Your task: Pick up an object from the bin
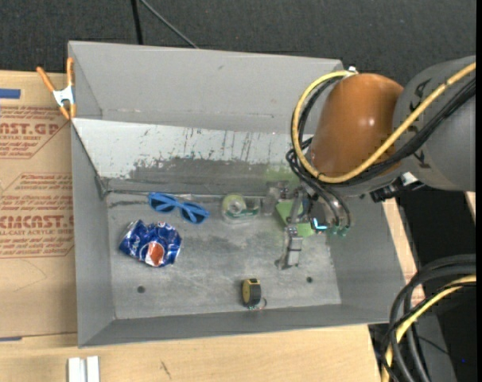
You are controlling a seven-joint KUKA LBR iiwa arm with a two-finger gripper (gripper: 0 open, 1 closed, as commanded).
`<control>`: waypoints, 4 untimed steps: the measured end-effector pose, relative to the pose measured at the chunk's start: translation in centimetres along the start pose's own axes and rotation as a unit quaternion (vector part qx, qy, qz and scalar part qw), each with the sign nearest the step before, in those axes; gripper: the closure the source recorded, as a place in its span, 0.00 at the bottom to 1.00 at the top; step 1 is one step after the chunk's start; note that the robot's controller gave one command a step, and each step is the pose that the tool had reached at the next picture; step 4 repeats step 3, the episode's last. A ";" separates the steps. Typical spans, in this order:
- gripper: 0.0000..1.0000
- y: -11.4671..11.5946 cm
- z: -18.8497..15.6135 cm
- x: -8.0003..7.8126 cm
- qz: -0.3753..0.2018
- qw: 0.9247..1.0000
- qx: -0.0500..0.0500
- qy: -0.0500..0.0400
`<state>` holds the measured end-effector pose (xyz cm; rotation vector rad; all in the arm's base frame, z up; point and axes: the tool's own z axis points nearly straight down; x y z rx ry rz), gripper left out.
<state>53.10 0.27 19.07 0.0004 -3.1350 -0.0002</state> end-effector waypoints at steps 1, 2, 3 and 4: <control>0.00 2.2 10.9 4.3 -0.046 0.999 0.000 0.002; 1.00 2.1 10.3 3.9 -0.046 0.999 0.000 -0.005; 1.00 2.1 -3.6 2.7 -0.032 0.999 0.000 -0.008; 1.00 2.1 -3.6 2.7 -0.032 0.999 0.000 -0.008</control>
Offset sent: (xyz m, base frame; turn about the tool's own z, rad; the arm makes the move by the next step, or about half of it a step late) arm -0.0403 0.0211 -0.1041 -0.0916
